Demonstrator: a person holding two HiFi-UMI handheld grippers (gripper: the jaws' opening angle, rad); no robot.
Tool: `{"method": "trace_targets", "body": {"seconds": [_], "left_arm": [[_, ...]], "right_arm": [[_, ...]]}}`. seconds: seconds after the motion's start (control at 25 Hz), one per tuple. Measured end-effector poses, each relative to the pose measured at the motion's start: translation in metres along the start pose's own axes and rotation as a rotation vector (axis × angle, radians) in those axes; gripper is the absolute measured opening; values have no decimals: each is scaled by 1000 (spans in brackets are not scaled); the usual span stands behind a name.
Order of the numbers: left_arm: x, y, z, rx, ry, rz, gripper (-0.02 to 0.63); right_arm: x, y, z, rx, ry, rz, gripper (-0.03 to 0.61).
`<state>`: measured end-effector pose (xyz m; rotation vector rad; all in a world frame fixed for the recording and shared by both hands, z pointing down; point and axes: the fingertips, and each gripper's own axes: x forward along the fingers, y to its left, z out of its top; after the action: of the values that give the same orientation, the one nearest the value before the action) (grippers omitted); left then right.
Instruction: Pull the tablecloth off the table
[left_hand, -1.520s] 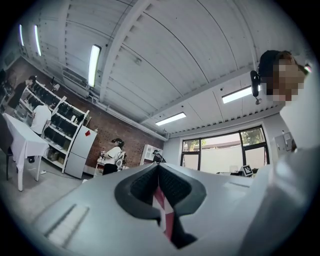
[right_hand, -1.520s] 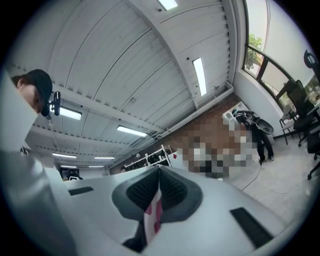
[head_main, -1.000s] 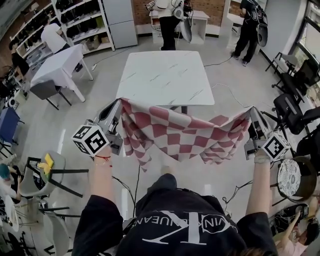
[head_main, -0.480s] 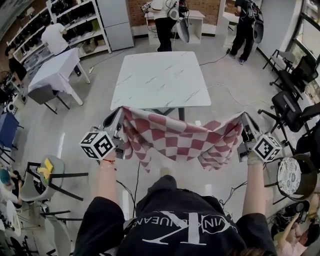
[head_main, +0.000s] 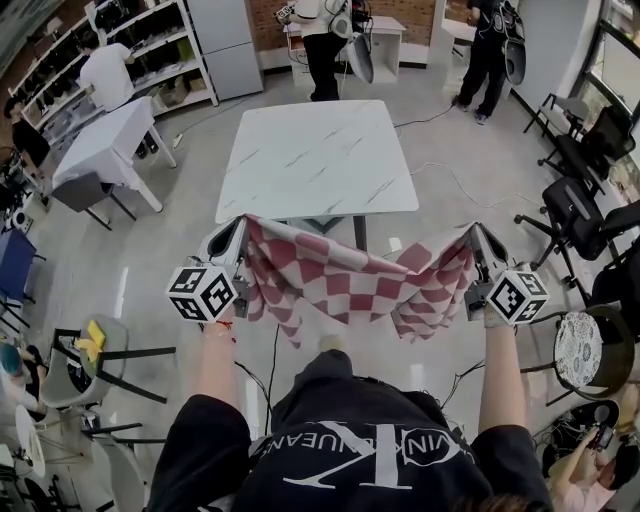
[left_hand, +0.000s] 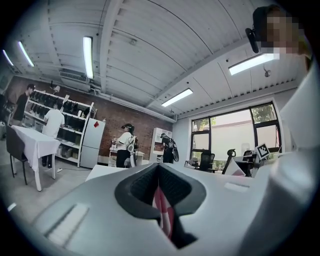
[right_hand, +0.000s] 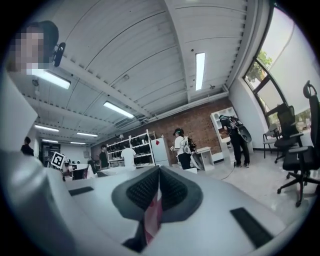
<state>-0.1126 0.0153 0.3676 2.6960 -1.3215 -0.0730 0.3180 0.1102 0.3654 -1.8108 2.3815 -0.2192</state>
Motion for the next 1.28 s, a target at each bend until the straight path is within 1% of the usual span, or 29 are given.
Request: {"method": "trace_targets", "body": {"seconds": [0.2,0.52,0.68,1.04,1.28], "left_arm": [[8,5,4,-19,-7,10,11],[13,2,3,-33,-21,24,11],[18,2,4,-37,-22,28,11],[32,0,5,-46,-26,38,11],[28,4,4,-51,-28,38,11]], "right_arm": [[12,0,-1,-8,10,8,9],[14,-6,-8,-6,20,29,9],[19,-10,-9,21,19,52,9],[25,-23,-12,31,26,42,9],[25,-21,-11,30,22,39,9]]}}
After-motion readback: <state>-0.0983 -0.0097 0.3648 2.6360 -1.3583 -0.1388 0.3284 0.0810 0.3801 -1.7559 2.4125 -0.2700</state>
